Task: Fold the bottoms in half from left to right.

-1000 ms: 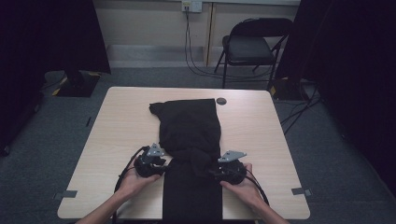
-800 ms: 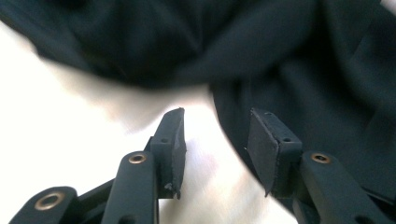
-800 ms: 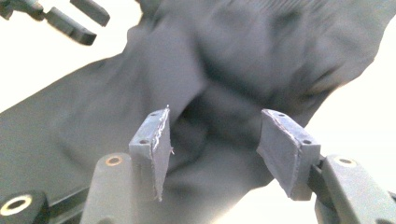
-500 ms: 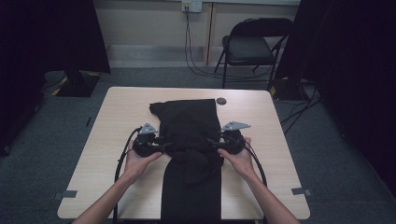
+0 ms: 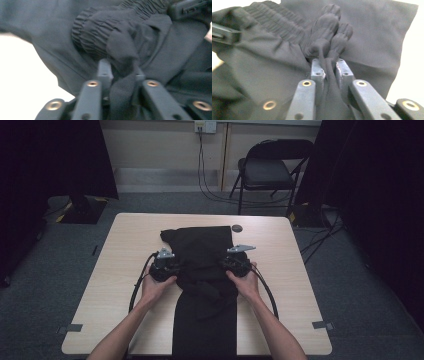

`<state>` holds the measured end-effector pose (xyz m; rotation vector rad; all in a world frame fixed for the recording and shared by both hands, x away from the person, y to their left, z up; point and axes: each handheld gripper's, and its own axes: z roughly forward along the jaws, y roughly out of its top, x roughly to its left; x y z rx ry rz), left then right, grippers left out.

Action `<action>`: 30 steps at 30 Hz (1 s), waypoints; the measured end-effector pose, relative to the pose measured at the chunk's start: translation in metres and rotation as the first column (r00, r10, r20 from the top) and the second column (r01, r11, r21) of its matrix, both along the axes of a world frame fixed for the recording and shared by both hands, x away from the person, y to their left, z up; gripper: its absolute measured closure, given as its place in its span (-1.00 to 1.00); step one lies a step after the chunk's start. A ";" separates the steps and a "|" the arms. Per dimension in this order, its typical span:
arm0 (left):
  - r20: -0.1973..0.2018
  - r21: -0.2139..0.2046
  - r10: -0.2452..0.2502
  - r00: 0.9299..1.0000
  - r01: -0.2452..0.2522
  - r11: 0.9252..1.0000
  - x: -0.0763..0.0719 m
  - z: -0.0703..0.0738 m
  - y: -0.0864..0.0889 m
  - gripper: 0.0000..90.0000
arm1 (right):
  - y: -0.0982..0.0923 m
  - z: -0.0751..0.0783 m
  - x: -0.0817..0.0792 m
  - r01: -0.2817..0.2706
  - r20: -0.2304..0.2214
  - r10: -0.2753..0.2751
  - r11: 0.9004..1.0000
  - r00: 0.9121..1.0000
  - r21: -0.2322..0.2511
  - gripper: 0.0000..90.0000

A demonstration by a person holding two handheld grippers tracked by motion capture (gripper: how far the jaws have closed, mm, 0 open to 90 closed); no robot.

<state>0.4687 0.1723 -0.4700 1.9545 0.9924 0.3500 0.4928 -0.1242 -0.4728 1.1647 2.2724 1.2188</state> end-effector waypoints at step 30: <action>-0.127 0.007 -0.258 0.958 0.261 0.965 -0.122 0.003 -0.013 0.83 | -0.039 0.011 -0.143 -0.171 -0.053 0.172 0.985 0.984 0.025 0.81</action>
